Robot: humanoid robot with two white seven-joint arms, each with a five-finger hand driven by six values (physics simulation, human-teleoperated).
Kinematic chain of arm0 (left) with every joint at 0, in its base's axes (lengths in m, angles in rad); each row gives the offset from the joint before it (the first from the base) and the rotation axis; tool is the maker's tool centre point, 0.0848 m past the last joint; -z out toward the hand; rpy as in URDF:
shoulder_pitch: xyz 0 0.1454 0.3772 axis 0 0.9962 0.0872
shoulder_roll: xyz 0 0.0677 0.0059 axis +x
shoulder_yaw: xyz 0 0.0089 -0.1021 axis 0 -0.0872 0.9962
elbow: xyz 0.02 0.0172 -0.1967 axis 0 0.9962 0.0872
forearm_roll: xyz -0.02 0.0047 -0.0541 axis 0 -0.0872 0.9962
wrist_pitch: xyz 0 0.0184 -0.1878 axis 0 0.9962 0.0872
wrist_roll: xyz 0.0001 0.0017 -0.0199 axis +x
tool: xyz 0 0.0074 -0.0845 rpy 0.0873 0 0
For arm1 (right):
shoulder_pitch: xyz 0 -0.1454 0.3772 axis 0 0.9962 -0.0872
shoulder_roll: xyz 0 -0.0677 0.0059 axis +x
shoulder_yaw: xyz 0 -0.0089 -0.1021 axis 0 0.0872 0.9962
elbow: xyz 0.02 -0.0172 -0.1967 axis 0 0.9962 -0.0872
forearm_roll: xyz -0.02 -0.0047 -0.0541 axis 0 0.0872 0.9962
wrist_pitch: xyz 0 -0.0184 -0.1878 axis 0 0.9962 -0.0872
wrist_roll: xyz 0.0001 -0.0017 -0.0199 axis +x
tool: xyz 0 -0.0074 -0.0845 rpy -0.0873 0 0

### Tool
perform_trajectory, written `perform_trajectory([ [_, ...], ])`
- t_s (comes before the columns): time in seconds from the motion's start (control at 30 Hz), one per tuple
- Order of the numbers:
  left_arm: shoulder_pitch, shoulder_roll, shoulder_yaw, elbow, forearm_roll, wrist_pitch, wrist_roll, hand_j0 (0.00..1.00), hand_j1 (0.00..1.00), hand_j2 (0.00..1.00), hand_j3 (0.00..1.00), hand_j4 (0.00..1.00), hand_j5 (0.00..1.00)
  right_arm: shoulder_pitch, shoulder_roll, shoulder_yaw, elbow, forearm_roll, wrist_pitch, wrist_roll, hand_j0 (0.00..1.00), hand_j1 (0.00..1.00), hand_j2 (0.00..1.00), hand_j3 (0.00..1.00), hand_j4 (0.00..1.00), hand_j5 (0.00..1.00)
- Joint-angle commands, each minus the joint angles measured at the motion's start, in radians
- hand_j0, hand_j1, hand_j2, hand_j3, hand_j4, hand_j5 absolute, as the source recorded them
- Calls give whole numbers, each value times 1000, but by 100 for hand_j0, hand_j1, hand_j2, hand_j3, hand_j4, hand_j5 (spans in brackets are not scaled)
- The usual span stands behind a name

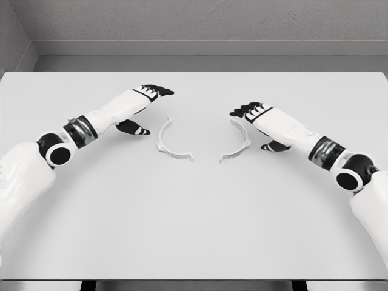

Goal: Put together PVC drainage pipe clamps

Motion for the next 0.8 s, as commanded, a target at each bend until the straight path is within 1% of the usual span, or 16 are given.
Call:
perform_trajectory([
  [0.0,0,-6,0,0,7,0,1,100,100,100,100,100,100,0,16,3,3,-4,1,1,100,100,100,100,100,100],
  [0.03,0,-8,0,0,7,0,1,100,100,100,100,100,100,-2,25,2,5,-4,1,1,100,100,100,100,100,100],
  [0.13,2,-17,-13,-2,7,0,1,100,100,100,100,100,100,-2,27,6,2,-2,7,-1,100,100,100,100,100,100],
  [0.27,2,-20,-15,-2,7,0,1,100,100,100,100,100,100,-11,31,6,-15,-2,9,-1,100,100,100,100,100,100],
  [0.37,2,-19,-13,-2,7,0,1,100,100,100,100,100,100,-14,33,6,-44,-2,13,1,100,100,100,100,100,100],
  [0.57,0,-17,-10,3,8,0,1,100,100,100,100,100,100,-28,34,21,-20,1,33,-1,100,100,100,100,100,100],
  [0.6,-3,-16,-7,20,10,0,1,100,100,100,100,100,100,-29,36,26,-7,1,44,-1,100,100,100,100,100,100],
  [0.67,-11,-16,-6,23,10,0,2,100,100,100,100,100,100,-37,50,31,0,3,46,-1,100,100,100,100,100,100],
  [0.77,-11,-14,-4,24,10,0,1,100,100,100,100,100,100,-38,50,31,8,3,46,-1,100,100,100,100,100,100],
])
